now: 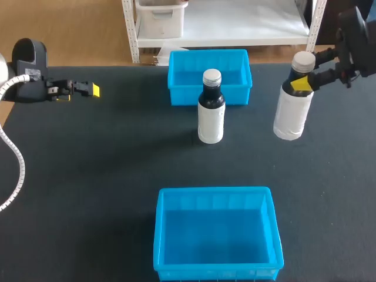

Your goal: Pick up the bottle, and place it in the far bin if it is heavy, or in the near bin if it is light.

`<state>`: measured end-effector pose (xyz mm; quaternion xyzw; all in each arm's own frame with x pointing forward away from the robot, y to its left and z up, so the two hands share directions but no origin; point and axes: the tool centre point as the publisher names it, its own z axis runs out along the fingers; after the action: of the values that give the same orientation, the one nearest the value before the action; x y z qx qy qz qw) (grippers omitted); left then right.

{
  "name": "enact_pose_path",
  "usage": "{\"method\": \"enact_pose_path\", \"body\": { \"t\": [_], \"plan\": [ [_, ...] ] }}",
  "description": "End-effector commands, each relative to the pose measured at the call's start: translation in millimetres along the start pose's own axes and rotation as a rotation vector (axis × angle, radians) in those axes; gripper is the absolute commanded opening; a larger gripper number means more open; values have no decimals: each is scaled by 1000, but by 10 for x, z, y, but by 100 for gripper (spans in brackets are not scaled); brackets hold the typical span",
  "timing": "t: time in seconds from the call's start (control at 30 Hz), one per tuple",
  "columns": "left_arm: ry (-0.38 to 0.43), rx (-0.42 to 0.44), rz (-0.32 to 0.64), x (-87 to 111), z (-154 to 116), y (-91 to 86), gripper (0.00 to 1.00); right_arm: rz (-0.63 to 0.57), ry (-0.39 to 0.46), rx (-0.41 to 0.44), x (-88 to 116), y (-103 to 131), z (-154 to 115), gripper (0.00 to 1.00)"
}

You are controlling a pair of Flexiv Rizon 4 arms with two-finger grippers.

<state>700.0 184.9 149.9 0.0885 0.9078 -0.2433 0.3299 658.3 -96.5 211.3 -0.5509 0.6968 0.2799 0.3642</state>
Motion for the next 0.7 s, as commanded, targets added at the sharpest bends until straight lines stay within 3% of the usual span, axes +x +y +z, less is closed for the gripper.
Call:
{"method": "enact_pose_path", "body": {
  "t": [0.03,0.3,0.7],
  "plan": [
    [0,0,0,0,0,0,100,-2,17,9,-45,208,-77,0],
    [0,0,0,0,0,0,100,-27,32,-13,-298,748,-15,0],
    [0,0,0,0,0,0,100,-61,-25,-125,-709,1518,179,0]
  ]
}}
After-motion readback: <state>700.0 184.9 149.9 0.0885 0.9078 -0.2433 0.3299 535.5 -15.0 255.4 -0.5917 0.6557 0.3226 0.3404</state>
